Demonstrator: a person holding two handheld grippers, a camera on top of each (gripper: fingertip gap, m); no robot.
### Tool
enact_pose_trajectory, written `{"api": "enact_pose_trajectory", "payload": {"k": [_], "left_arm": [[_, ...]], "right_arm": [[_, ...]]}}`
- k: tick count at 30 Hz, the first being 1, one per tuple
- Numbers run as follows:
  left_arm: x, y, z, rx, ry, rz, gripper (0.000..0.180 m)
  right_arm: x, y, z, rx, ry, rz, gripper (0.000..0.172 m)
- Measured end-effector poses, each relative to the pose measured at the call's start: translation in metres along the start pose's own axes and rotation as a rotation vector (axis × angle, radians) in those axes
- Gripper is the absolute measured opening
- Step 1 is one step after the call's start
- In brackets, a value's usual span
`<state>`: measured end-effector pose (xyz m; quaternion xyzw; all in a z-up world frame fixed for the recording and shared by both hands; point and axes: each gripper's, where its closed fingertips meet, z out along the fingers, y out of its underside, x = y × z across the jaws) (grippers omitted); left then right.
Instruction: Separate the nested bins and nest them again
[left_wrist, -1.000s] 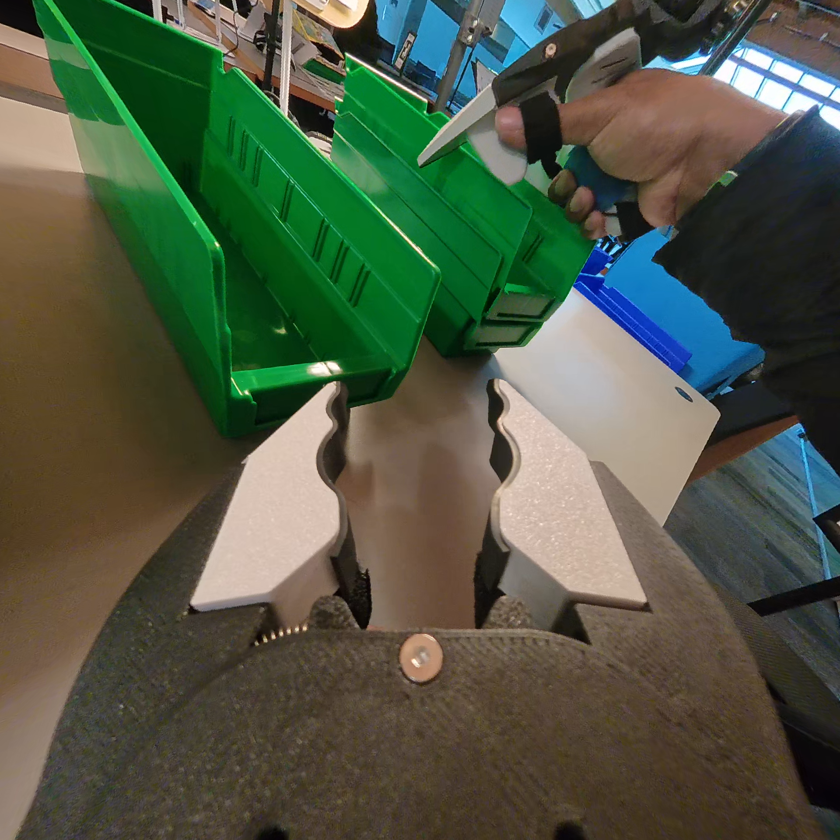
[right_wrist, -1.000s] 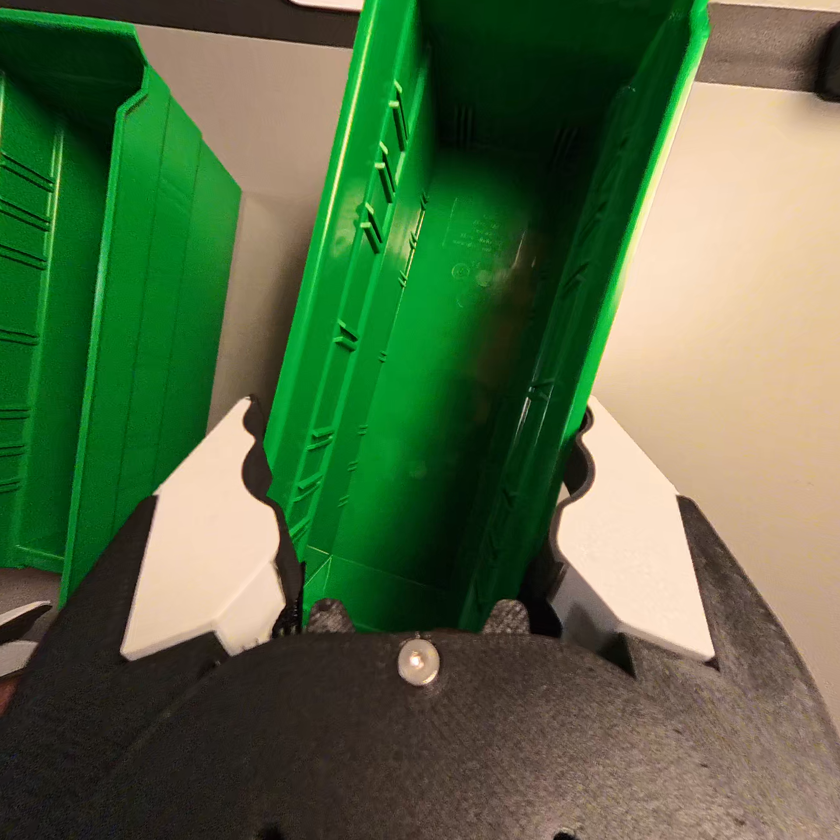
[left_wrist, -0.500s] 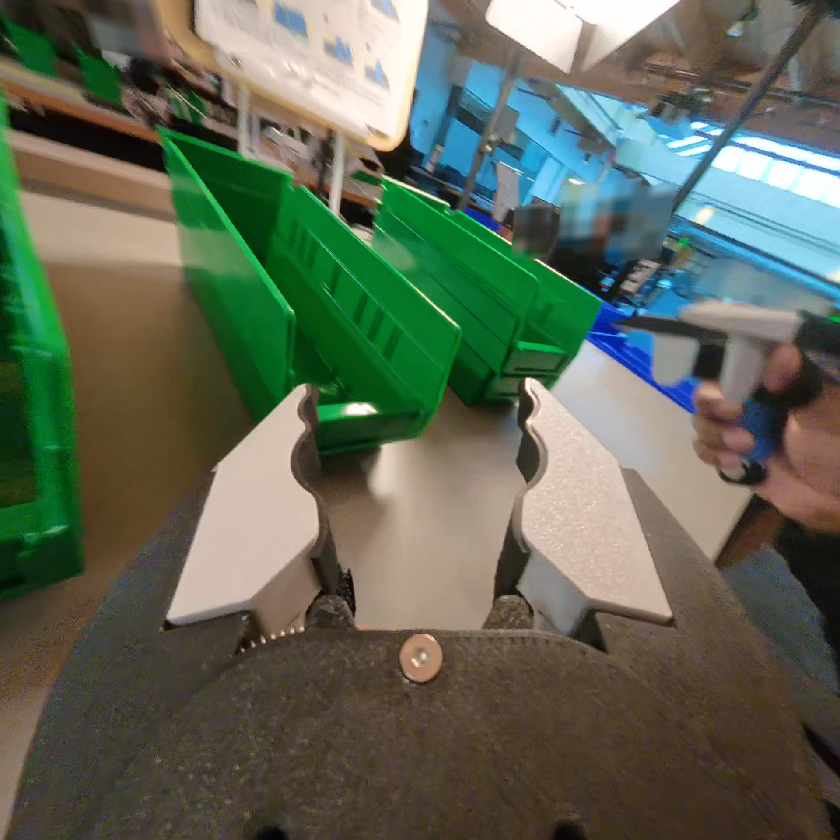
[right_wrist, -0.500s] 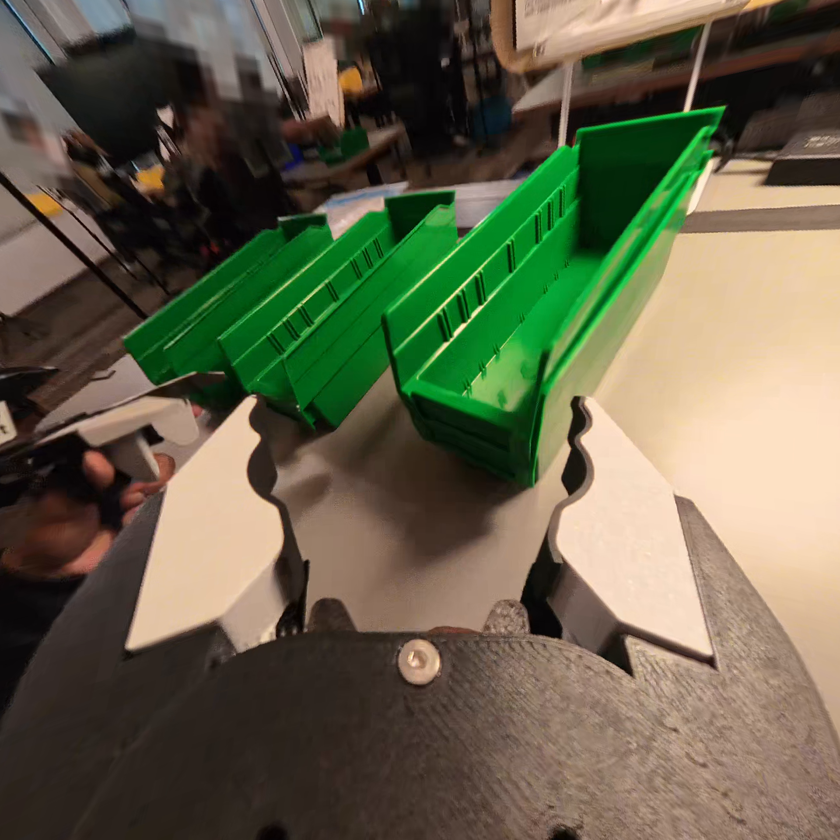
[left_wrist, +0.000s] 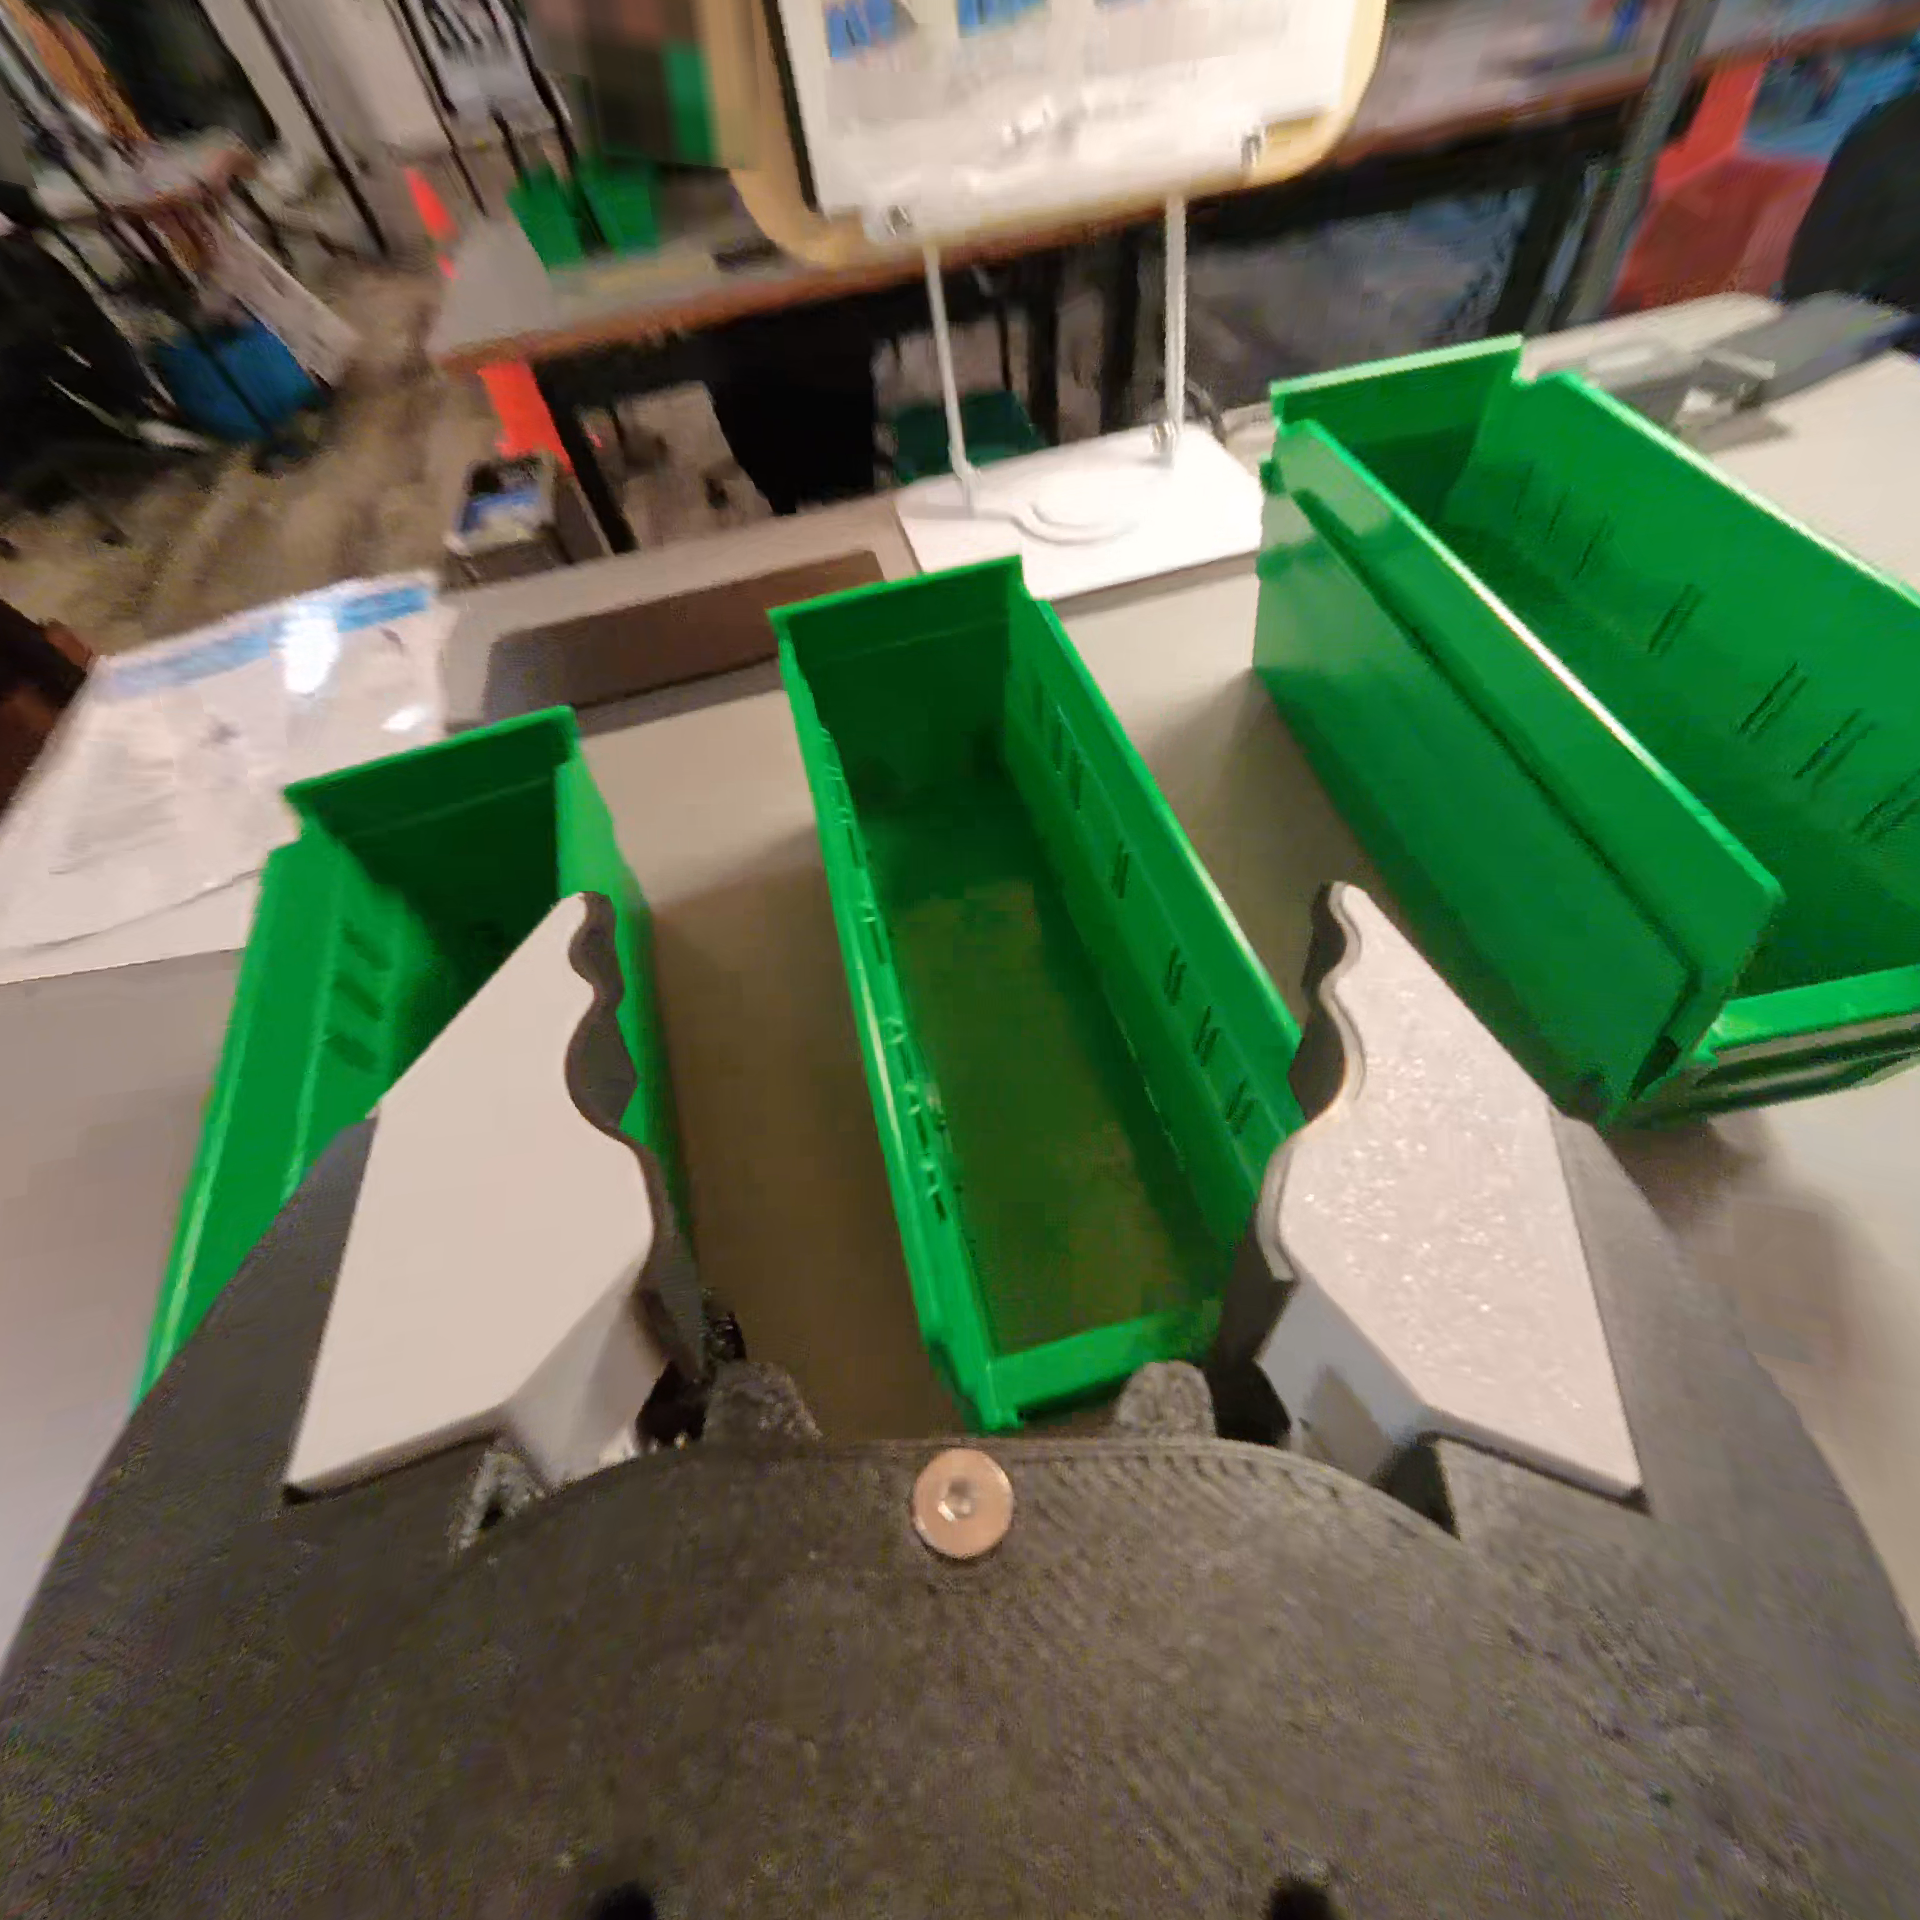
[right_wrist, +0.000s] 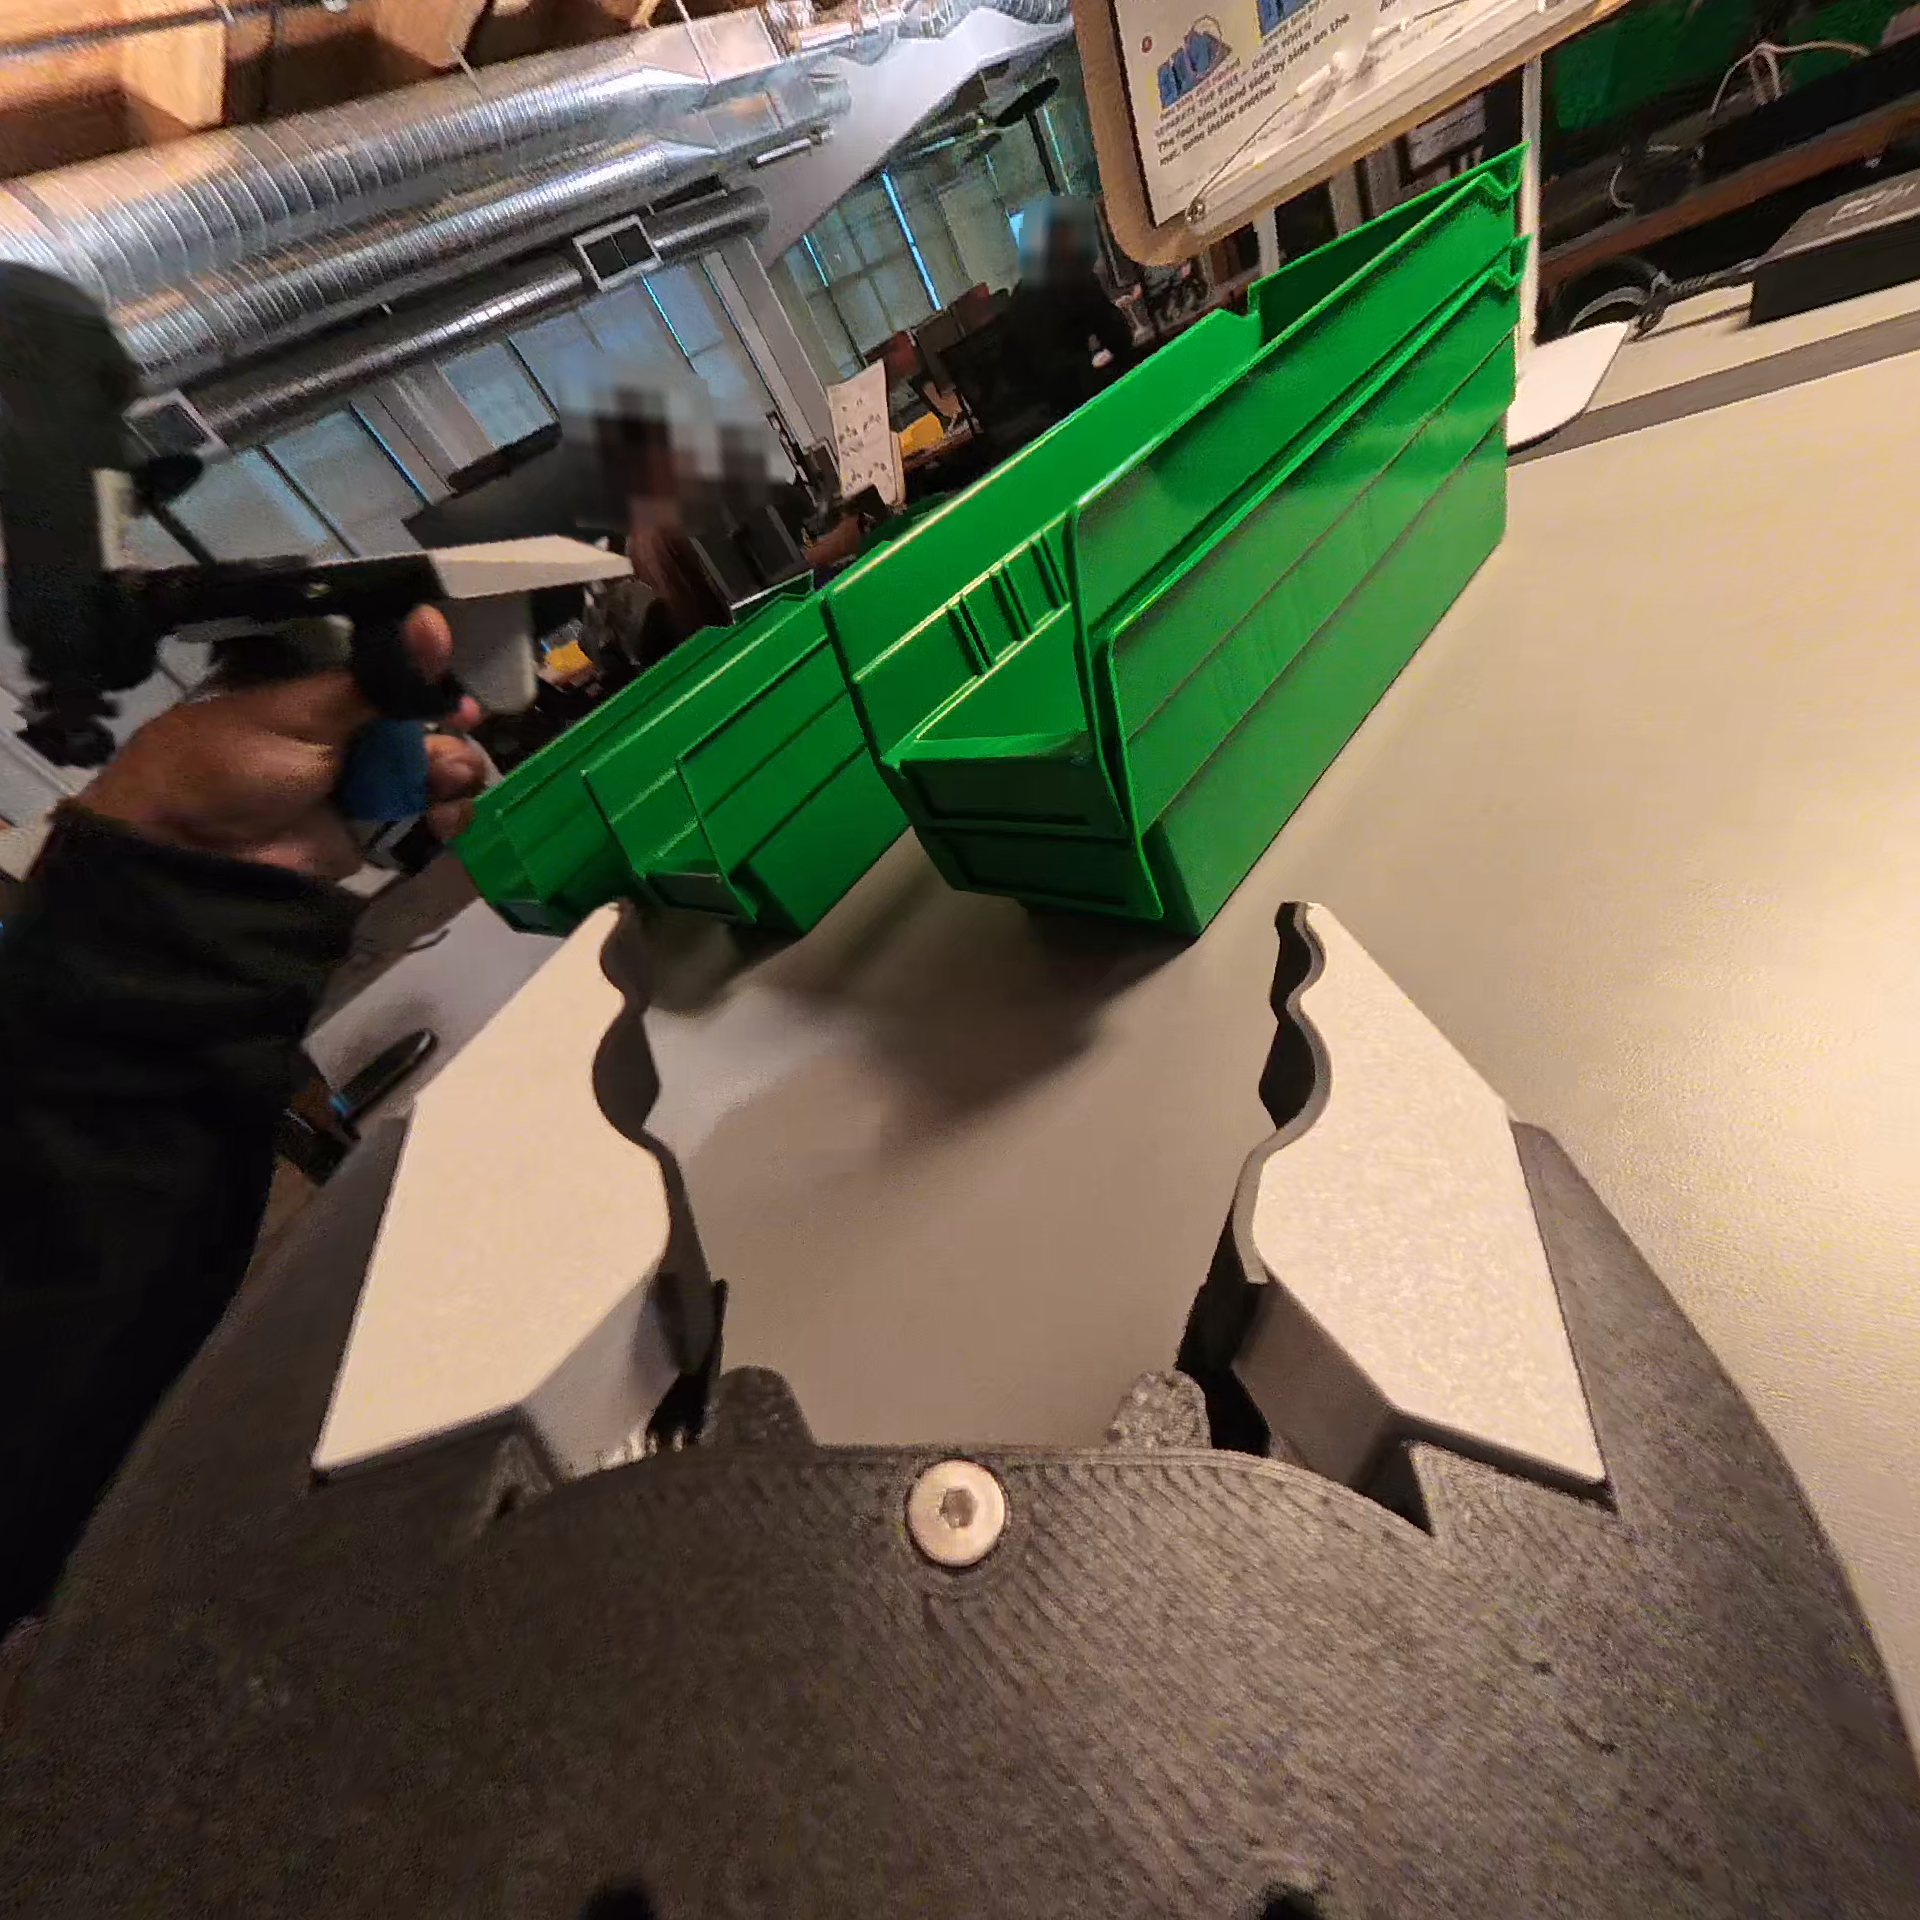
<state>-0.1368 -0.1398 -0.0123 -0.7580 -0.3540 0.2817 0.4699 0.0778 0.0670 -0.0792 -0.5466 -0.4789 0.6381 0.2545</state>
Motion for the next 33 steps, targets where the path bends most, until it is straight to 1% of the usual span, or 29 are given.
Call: {"api": "enact_pose_trajectory", "payload": {"k": [2,5,8,11,13,15,19,26,33], "left_arm": [[0.004,-0.003,0.025,-0.086,0.043,-0.031,0.133],[0.008,0.004,0.058,-0.221,0.083,-0.075,0.135],[0.003,0.018,0.082,-0.342,0.044,-0.038,0.136],[0.006,0.031,0.096,-0.440,0.028,-0.003,0.137],[0.011,0.037,0.102,-0.484,0.037,0.004,0.138],[0.016,0.042,0.106,-0.529,0.047,0.010,0.135],[0.013,0.048,0.112,-0.589,0.011,0.056,0.132],[0.014,0.049,0.113,-0.638,0.005,0.062,0.131],[0.017,0.049,0.116,-0.627,0.011,0.039,0.134]], "right_arm": [[-0.001,0.000,0.000,-0.001,-0.024,0.022,0.120],[-0.005,0.004,0.002,-0.027,-0.060,0.029,0.120],[-0.005,0.007,0.005,-0.057,-0.082,0.055,0.120],[-0.006,0.011,0.007,-0.083,-0.105,0.075,0.118],[-0.007,0.012,0.008,-0.092,-0.118,0.090,0.118],[-0.007,0.011,0.008,-0.089,-0.131,0.106,0.118],[-0.006,0.009,0.006,-0.076,-0.150,0.132,0.117],[-0.008,0.008,0.005,-0.065,-0.166,0.139,0.117],[-0.007,0.007,0.005,-0.063,-0.171,0.146,0.116]]}}
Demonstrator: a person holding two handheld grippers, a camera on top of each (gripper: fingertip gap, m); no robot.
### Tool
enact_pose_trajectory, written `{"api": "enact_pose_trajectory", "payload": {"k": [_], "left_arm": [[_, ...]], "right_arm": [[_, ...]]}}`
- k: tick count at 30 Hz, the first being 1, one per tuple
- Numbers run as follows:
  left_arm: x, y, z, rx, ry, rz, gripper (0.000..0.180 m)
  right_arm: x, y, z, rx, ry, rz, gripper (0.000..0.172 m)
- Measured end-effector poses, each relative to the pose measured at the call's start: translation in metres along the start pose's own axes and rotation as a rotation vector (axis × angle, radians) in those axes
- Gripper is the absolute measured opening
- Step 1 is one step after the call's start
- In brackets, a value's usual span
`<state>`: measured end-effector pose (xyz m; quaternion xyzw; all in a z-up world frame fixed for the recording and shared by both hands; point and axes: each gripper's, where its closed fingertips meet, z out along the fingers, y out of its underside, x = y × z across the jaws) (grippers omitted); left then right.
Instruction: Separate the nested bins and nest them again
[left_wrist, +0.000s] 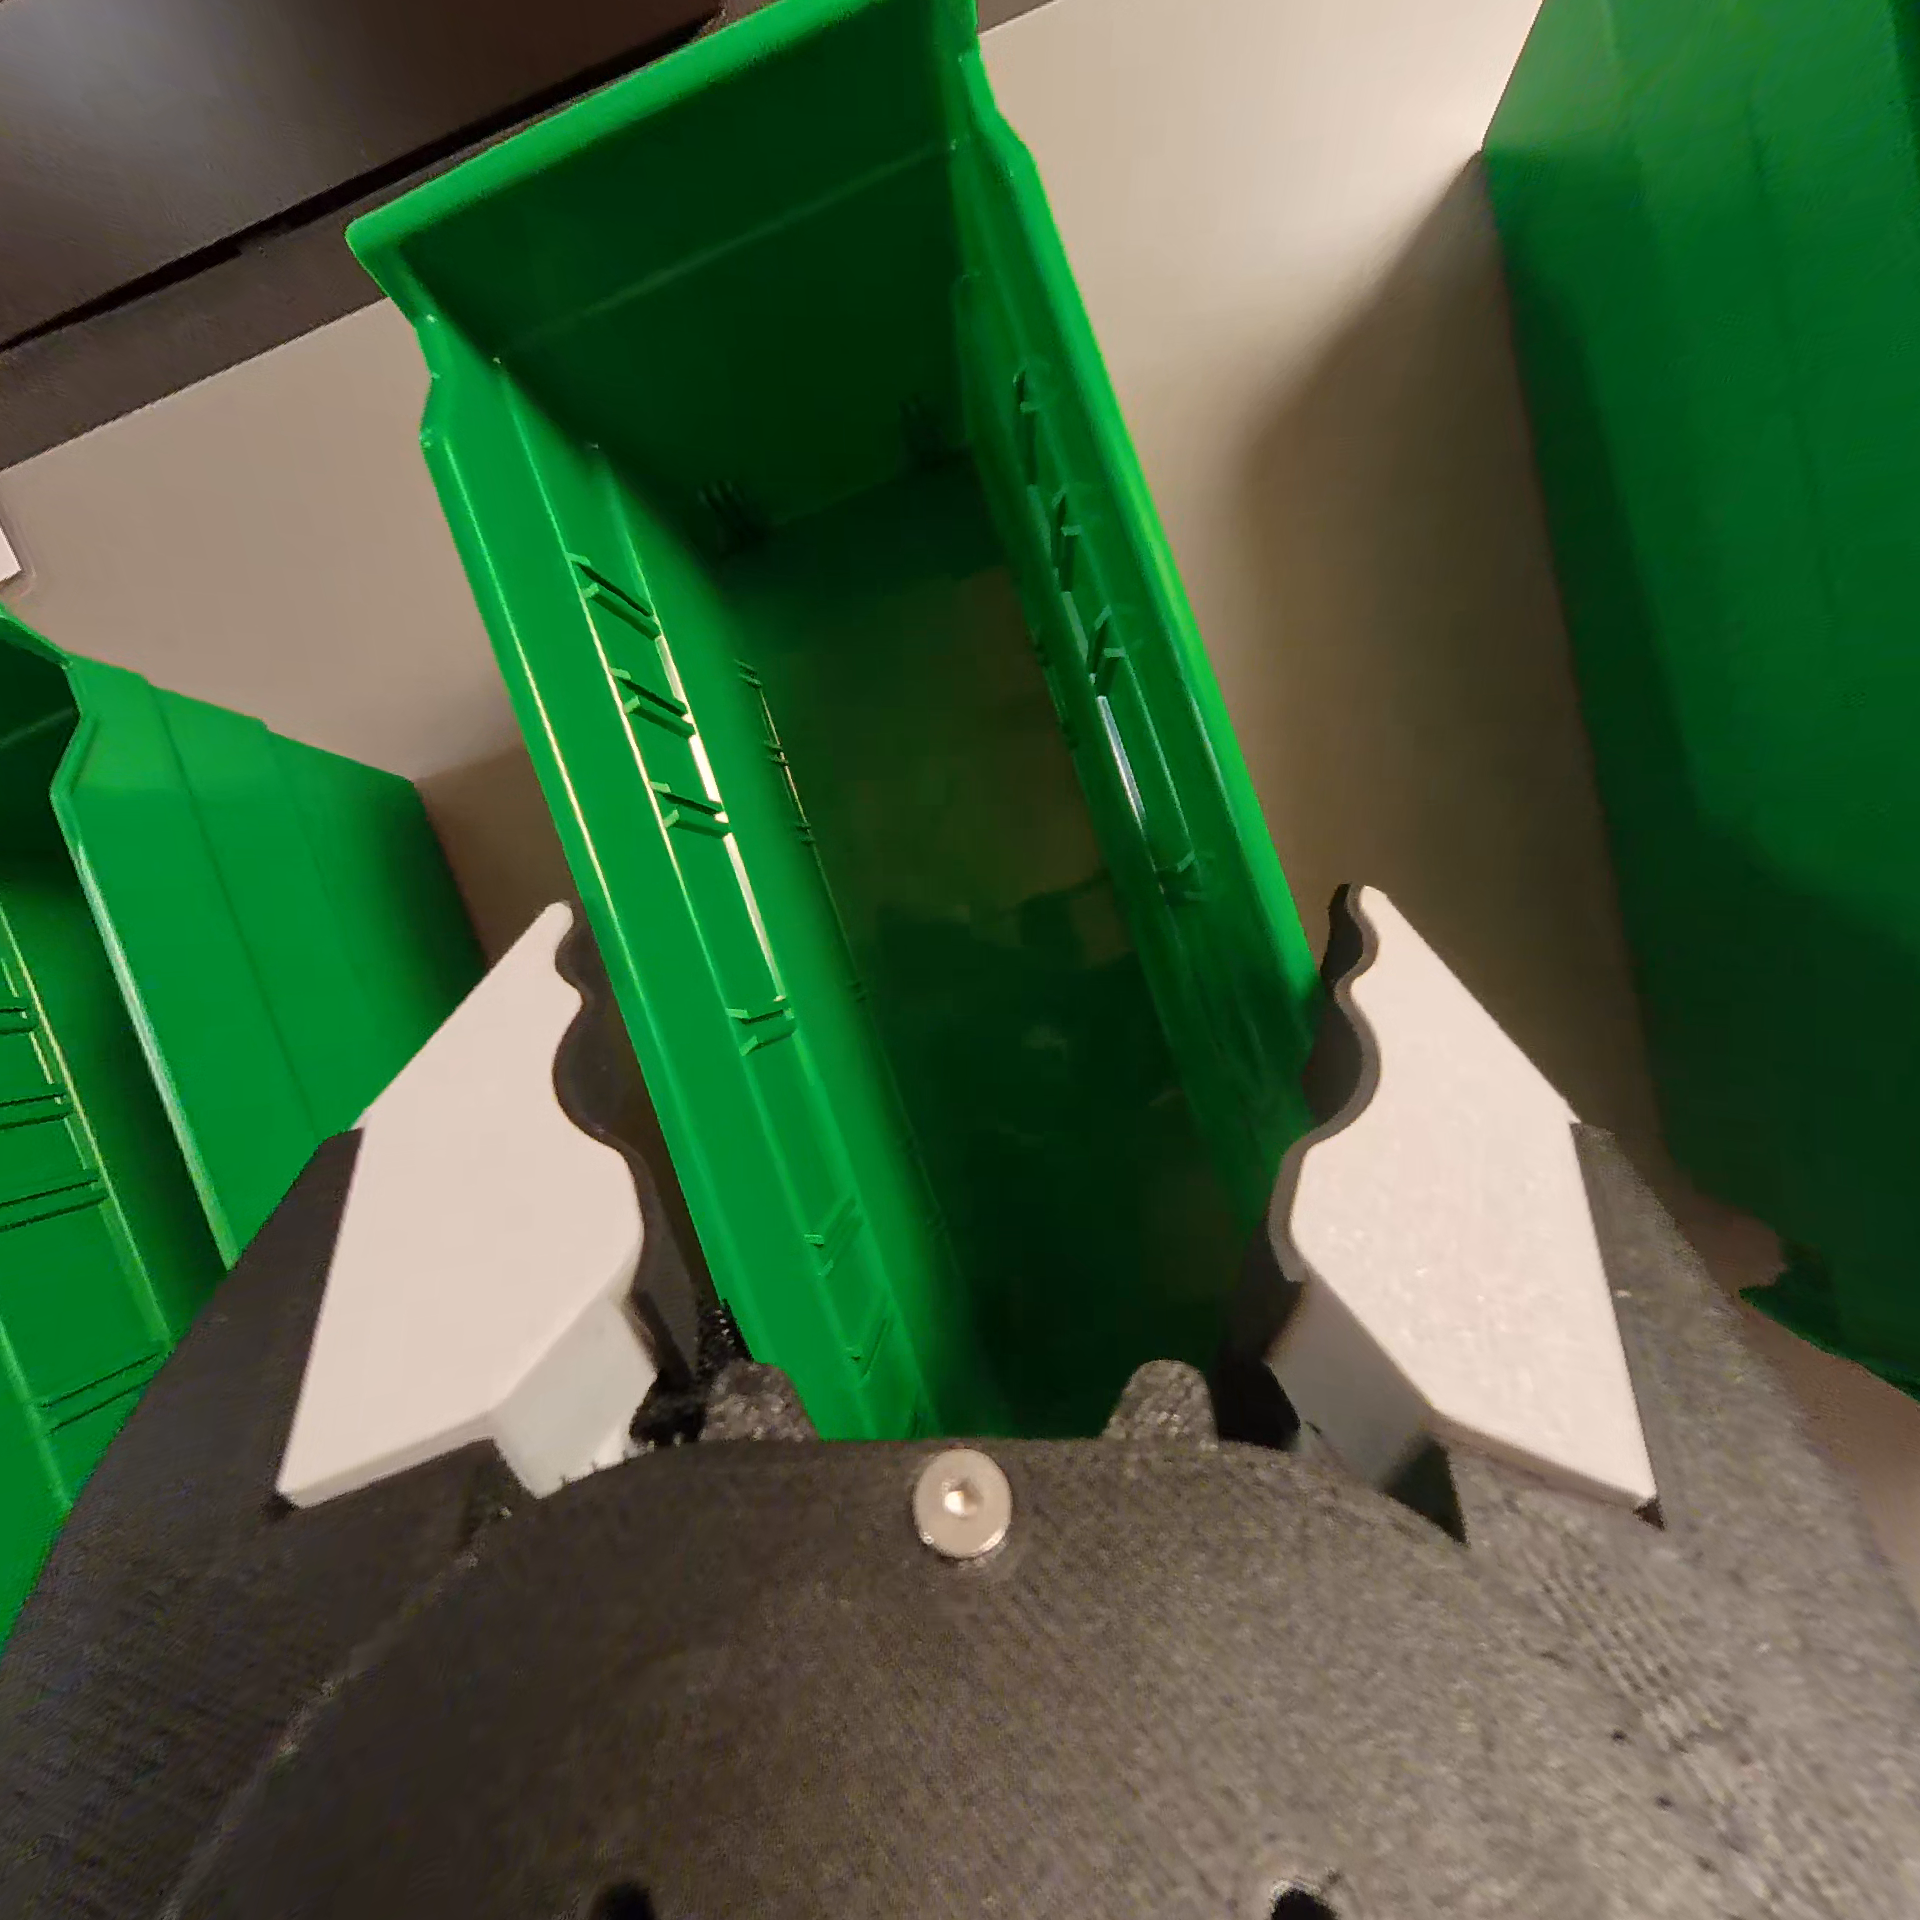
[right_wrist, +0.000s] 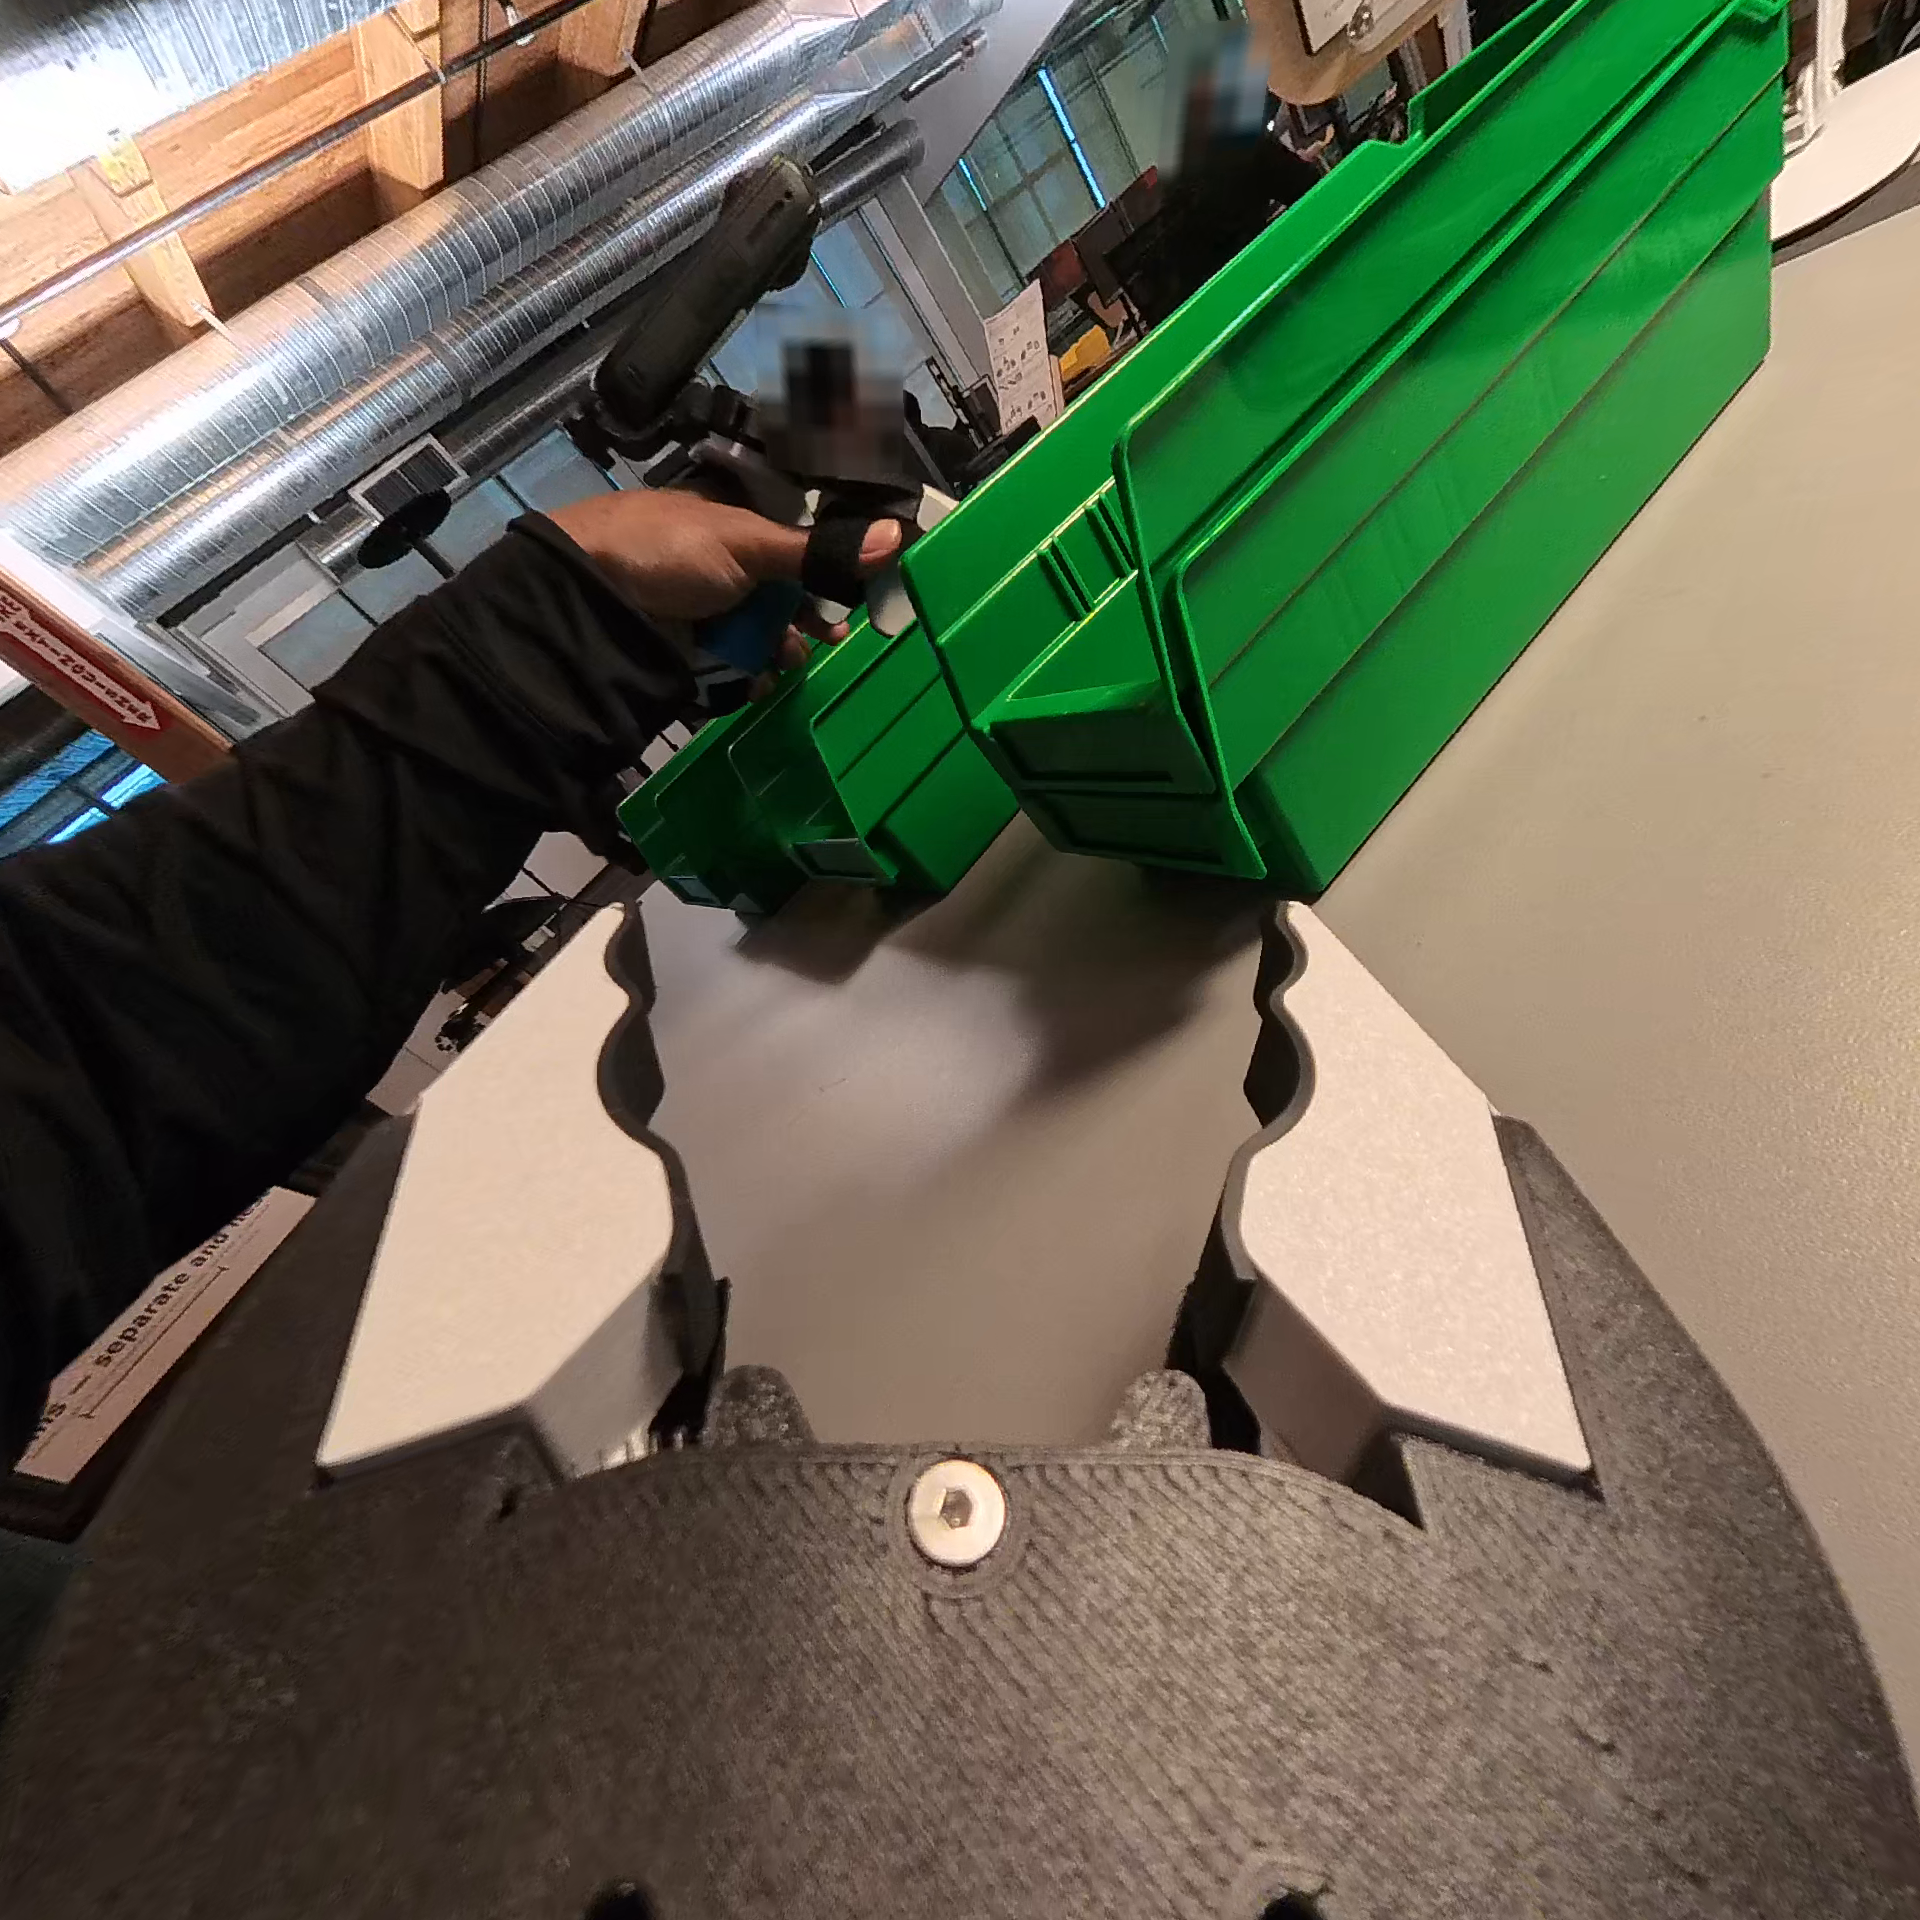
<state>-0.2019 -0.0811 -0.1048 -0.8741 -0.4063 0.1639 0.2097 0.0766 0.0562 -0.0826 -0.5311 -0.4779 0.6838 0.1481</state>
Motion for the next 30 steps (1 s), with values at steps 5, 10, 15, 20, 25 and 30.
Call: {"api": "enact_pose_trajectory", "payload": {"k": [5,10,15,20,25,30], "left_arm": [[0.000,0.001,0.000,-0.004,0.013,-0.006,0.133],[-0.002,0.002,-0.003,-0.027,-0.002,0.024,0.118],[-0.005,0.005,-0.008,-0.030,-0.017,0.052,0.108],[-0.006,0.000,-0.023,0.026,0.025,-0.002,0.104],[0.010,-0.035,-0.082,0.173,0.117,-0.045,0.102],[0.061,-0.085,-0.157,0.330,0.250,-0.021,0.104]], "right_arm": [[0.000,0.000,0.000,0.000,-0.002,0.005,0.116],[0.000,0.000,0.000,0.001,-0.004,0.008,0.116],[0.001,-0.001,-0.001,0.004,-0.010,0.018,0.116],[0.000,-0.001,-0.001,0.004,-0.015,0.023,0.116],[0.001,-0.001,0.000,0.001,-0.015,0.026,0.116],[0.001,0.000,0.000,-0.002,-0.011,0.024,0.115]]}}
